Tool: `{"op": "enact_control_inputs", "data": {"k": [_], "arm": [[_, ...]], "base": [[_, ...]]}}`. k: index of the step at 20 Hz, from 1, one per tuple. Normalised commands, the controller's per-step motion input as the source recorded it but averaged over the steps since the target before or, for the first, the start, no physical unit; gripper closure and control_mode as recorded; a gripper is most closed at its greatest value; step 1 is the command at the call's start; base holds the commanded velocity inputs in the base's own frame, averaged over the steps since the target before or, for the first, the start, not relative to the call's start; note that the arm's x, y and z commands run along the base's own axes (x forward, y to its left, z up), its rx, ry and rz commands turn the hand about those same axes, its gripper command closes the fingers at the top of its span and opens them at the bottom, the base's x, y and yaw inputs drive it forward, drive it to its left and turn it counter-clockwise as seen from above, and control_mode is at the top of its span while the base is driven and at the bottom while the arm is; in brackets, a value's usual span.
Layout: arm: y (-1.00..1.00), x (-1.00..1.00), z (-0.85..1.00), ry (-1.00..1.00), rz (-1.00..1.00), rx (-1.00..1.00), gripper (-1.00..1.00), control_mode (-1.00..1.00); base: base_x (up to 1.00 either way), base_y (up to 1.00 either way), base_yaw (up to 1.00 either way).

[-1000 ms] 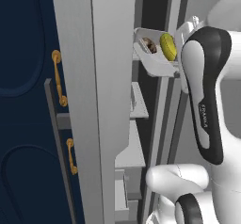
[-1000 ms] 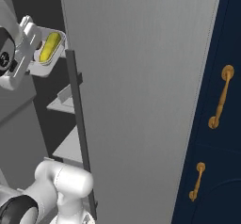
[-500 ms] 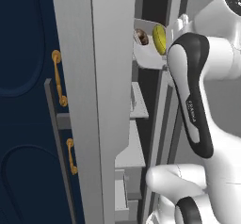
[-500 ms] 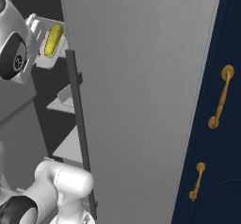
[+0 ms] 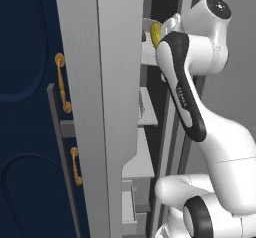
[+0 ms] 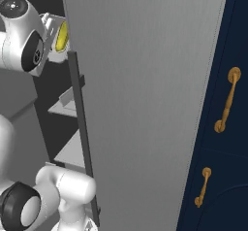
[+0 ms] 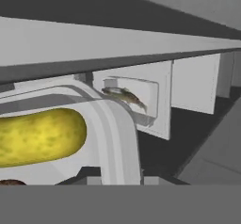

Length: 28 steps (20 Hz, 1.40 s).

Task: Take the meat container that has the fish and place it on the second highest rack of the freezer. Then take the vegetable container that has the mushroom and cucumber and place it on the highest rack of the freezer.

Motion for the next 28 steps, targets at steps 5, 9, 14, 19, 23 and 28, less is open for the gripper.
{"op": "enact_control_inputs", "data": {"k": [5,9,14,19,23,28], "arm": [[0.0,0.73,-0.09,0.0,0.0,0.0,1.0,-1.0],[0.0,0.6,-0.14,0.0,0.0,0.0,1.0,-1.0],[0.0,0.61,-0.17,0.02,-0.03,0.0,1.0,-1.0],[0.07,0.62,-0.09,0.05,-0.01,0.0,1.0,-1.0],[0.03,0.71,-0.01,0.07,0.0,0.0,1.0,-1.0],[0.0,0.57,-0.05,0.04,0.0,0.0,1.0,-1.0]], "base": [[0.0,0.0,0.0],[0.0,0.0,0.0],[0.0,0.0,0.0],[0.0,0.0,0.0],[0.0,0.0,0.0],[0.0,0.0,0.0]]}}
